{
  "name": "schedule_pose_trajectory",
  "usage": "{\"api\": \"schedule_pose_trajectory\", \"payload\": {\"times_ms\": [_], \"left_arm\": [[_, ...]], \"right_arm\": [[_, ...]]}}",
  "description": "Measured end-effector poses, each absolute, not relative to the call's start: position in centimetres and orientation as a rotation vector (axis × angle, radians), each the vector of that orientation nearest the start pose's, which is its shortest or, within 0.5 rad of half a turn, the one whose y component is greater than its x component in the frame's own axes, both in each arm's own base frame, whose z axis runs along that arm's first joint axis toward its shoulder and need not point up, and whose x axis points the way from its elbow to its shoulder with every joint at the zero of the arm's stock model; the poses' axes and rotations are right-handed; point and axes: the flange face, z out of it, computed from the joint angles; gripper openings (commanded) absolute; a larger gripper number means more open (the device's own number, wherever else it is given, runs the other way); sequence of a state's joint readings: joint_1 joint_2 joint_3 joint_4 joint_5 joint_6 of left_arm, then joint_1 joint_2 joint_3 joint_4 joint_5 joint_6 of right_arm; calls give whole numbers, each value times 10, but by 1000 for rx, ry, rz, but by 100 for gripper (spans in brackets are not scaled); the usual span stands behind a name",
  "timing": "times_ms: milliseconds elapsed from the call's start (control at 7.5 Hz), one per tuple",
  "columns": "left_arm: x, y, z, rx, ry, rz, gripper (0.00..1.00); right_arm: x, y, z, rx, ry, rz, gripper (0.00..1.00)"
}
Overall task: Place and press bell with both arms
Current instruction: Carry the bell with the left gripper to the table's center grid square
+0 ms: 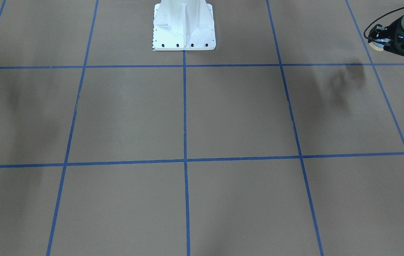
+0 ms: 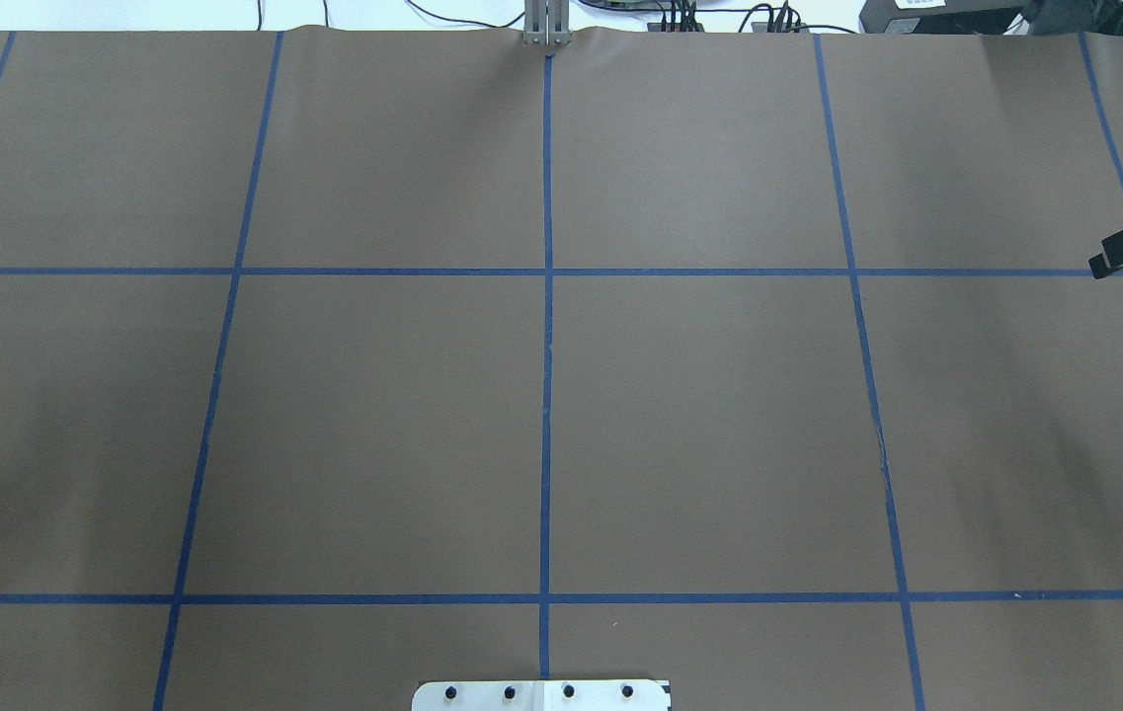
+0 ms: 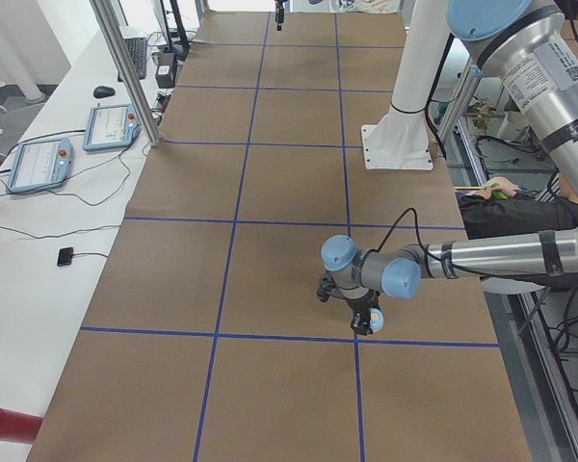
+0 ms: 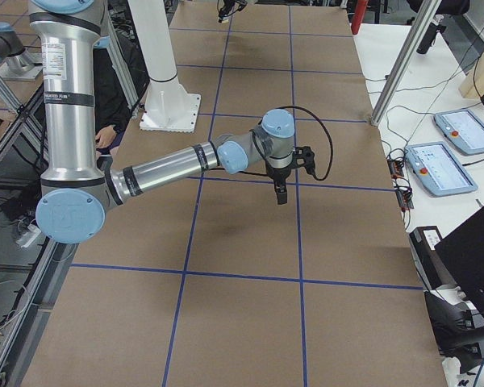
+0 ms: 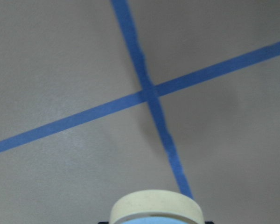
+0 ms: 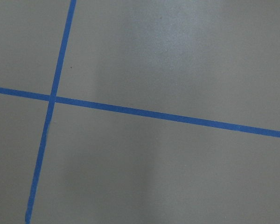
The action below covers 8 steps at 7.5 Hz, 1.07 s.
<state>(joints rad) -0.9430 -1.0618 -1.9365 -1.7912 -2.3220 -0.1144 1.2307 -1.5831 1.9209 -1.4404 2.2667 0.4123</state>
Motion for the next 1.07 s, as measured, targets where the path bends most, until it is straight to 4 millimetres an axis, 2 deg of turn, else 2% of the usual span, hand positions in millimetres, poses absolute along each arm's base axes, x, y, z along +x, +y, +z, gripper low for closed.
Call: {"api": "schedule_pose_trajectory", "payload": {"times_ms": [267, 667, 800, 1067], "left_arm": [[167, -350, 583, -194, 733, 507, 0], [253, -471, 463, -219, 721, 479, 0], [287, -509, 422, -229, 719, 443, 0], [370, -562, 341, -260, 713, 377, 0]], "right_arm": [[-97, -483, 482, 165, -800, -95, 100], [-97, -482, 483, 164, -800, -94, 100], [-97, -482, 482, 164, -800, -93, 100], [-97, -483, 482, 164, -800, -93, 100]]}}
